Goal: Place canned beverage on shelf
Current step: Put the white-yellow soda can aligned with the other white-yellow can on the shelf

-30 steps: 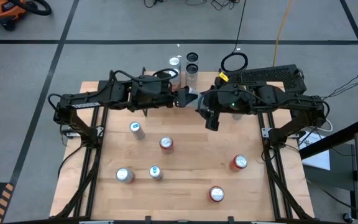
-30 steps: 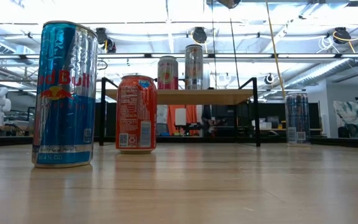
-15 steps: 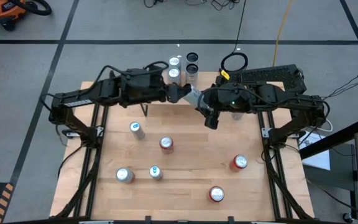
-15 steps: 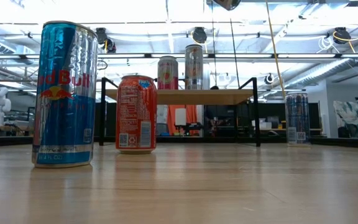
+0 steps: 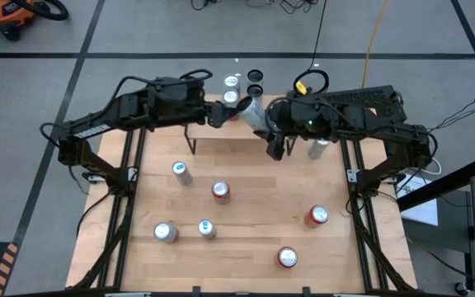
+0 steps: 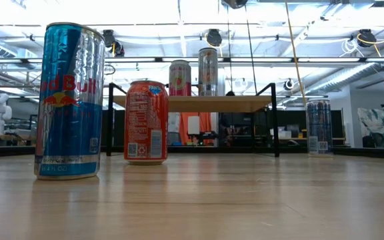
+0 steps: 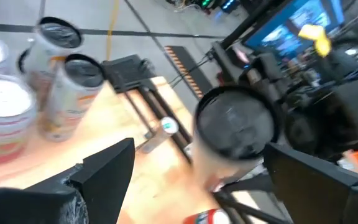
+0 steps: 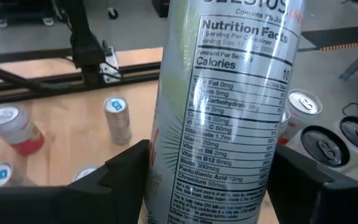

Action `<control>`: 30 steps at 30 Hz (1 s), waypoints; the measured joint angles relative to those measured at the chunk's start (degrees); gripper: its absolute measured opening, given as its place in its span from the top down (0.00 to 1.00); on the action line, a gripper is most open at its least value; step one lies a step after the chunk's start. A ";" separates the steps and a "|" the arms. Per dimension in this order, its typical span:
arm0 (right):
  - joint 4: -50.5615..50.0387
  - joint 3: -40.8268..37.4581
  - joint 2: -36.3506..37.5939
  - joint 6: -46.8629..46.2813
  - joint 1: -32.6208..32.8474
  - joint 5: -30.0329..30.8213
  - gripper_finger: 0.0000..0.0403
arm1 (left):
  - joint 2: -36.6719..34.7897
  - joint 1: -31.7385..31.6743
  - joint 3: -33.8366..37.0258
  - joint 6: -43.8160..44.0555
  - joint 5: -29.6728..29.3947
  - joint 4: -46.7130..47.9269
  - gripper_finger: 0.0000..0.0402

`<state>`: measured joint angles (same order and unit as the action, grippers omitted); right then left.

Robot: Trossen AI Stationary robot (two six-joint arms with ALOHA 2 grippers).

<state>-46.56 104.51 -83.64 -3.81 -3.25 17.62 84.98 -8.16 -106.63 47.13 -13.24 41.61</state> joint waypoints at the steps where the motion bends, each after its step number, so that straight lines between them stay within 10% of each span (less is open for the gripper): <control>1: 0.22 0.02 0.00 -0.10 -0.37 -0.14 0.40 | -0.55 -0.16 0.03 -0.07 -0.09 1.24 0.10; 14: 8.44 0.02 0.02 -0.71 -2.81 -7.35 0.42 | -4.44 1.24 1.03 -16.30 4.12 15.81 0.10; 30: 28.31 0.07 0.02 -10.05 -3.91 -20.96 0.42 | -2.59 6.19 1.86 -22.23 9.88 -5.35 0.10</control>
<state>-18.24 104.57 -83.61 -13.85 -7.16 -3.35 82.39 -1.97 -104.77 24.90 -3.36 36.27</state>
